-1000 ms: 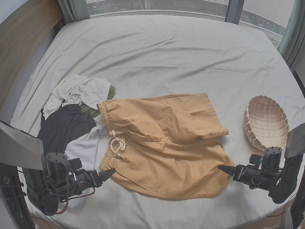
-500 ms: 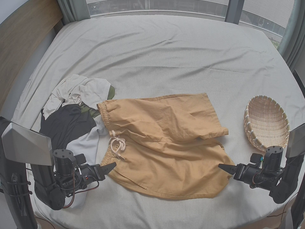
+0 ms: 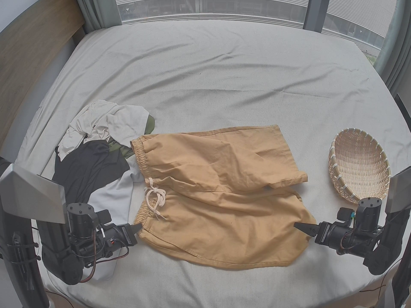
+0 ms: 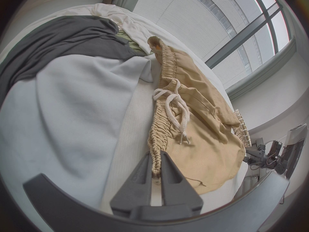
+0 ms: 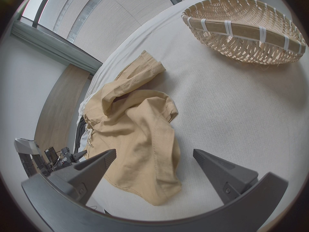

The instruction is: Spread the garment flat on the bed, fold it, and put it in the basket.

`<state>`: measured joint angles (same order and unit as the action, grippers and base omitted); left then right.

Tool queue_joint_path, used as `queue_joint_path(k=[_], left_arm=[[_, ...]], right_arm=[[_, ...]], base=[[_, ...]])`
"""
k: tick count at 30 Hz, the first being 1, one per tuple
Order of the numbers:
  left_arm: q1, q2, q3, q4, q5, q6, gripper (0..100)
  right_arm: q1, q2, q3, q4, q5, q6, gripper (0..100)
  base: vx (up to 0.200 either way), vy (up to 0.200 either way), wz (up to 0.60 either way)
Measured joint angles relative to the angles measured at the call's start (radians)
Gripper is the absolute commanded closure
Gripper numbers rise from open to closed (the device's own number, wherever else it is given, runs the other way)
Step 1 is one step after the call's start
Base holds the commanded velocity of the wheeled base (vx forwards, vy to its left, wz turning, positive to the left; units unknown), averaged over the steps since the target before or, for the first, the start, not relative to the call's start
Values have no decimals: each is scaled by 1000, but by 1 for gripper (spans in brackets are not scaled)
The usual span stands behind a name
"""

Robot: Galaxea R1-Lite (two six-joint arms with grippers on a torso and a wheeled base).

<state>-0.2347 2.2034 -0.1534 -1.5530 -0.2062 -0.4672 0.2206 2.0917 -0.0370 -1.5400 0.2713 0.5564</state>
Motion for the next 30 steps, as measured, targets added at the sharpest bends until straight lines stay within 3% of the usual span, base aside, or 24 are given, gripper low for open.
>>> queue_joint_path(k=[7, 14, 24, 30], left_arm=[[24, -102, 98, 0, -3, 2, 100], [6, -130, 103, 0, -1, 3, 100], [-5, -139, 104, 0, -1, 3, 100], [-5, -140, 101, 0, -1, 3, 100]], right_arm=[[29, 25, 4, 0, 2, -1, 0], [68, 81, -30, -1, 5, -1, 0], [206, 91, -33, 0, 20, 6, 0], [223, 63, 11, 33, 43, 8, 0]], base=[[0, 0, 0], [0, 0, 0], [0, 0, 0], [0, 0, 0]])
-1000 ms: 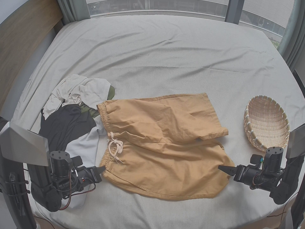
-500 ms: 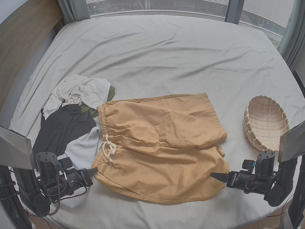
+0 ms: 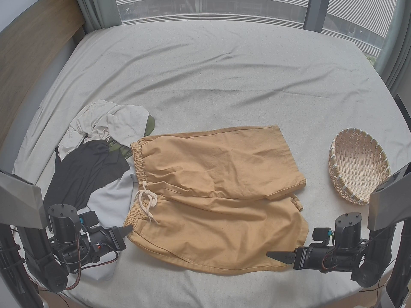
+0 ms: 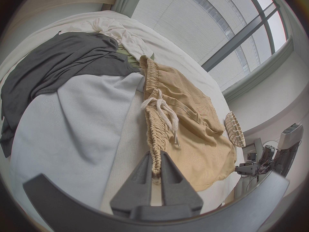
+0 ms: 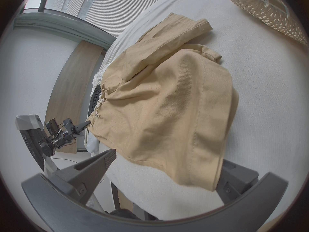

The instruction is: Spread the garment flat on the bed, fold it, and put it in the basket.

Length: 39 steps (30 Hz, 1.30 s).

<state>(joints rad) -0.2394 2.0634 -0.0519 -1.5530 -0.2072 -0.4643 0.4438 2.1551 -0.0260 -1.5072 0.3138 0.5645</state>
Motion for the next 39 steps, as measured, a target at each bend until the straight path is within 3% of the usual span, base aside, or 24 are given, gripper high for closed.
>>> queue_joint_path(k=[8, 15, 23, 39], left_arm=[[0, 4, -3, 0, 0, 0, 100], [0, 5, -1, 0, 1, 0, 100], [0, 5, -1, 0, 1, 0, 100], [8, 8, -1, 0, 1, 0, 100]], right_arm=[[-12, -56, 8, 121, 0, 2, 0], [-103, -58, -11, -13, -19, 16, 0], [-192, -13, -126, -30, -32, 119, 0], [-212, 100, -356, -32, -31, 267, 0]], base=[[0, 0, 0], [0, 0, 0], [0, 0, 0], [0, 0, 0]])
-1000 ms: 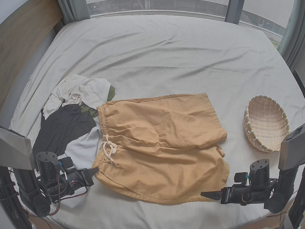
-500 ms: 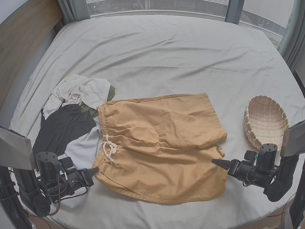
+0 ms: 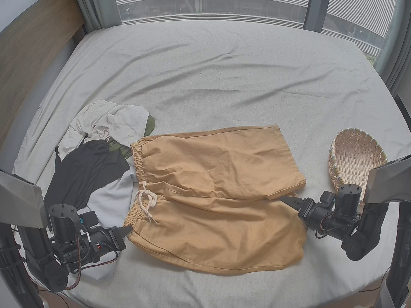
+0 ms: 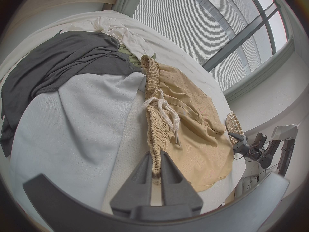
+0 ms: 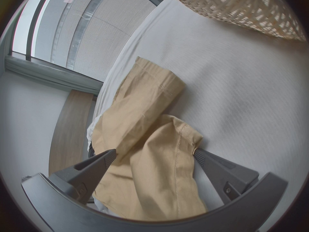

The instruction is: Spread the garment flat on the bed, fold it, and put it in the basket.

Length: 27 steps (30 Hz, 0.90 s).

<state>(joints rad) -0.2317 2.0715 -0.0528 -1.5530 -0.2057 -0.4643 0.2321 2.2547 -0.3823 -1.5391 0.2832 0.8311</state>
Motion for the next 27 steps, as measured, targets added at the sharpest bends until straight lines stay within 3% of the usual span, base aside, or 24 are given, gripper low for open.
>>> queue_joint_path(k=[16, 27], left_arm=[[1, 1, -2, 0, 0, 0, 100], [1, 1, -1, 0, 0, 0, 100]], right_arm=[[-86, -77, 11, 1, 7, -2, 0], [-88, -48, 8, 0, 6, -118, 0]], base=[[0, 0, 0], [0, 0, 0]])
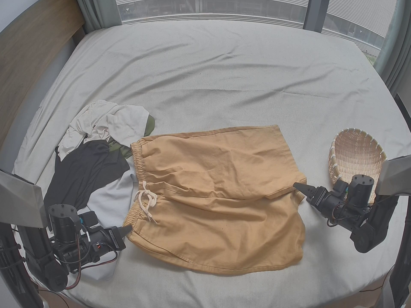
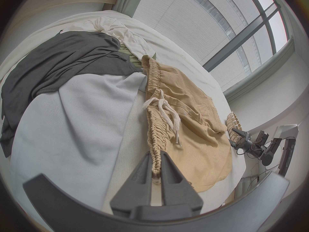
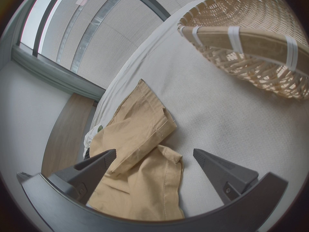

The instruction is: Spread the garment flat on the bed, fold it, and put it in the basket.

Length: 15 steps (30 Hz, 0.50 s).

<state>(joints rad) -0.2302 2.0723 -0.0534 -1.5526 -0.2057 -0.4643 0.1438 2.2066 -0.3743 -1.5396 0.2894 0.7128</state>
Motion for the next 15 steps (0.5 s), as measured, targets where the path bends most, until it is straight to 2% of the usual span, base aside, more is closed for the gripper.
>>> queue_joint_path(k=[3, 4, 15], left_arm=[[0, 0, 0, 0, 0, 0, 100], [0, 0, 0, 0, 0, 0, 100], [2, 1, 0, 0, 0, -2, 100]], right_arm=[[1, 15, -5, -1, 0, -23, 0], [1, 20, -7, -1, 0, -27, 100], [-9, 61, -37, -1, 2, -41, 100]], base=[[0, 0, 0], [0, 0, 0], [0, 0, 0]])
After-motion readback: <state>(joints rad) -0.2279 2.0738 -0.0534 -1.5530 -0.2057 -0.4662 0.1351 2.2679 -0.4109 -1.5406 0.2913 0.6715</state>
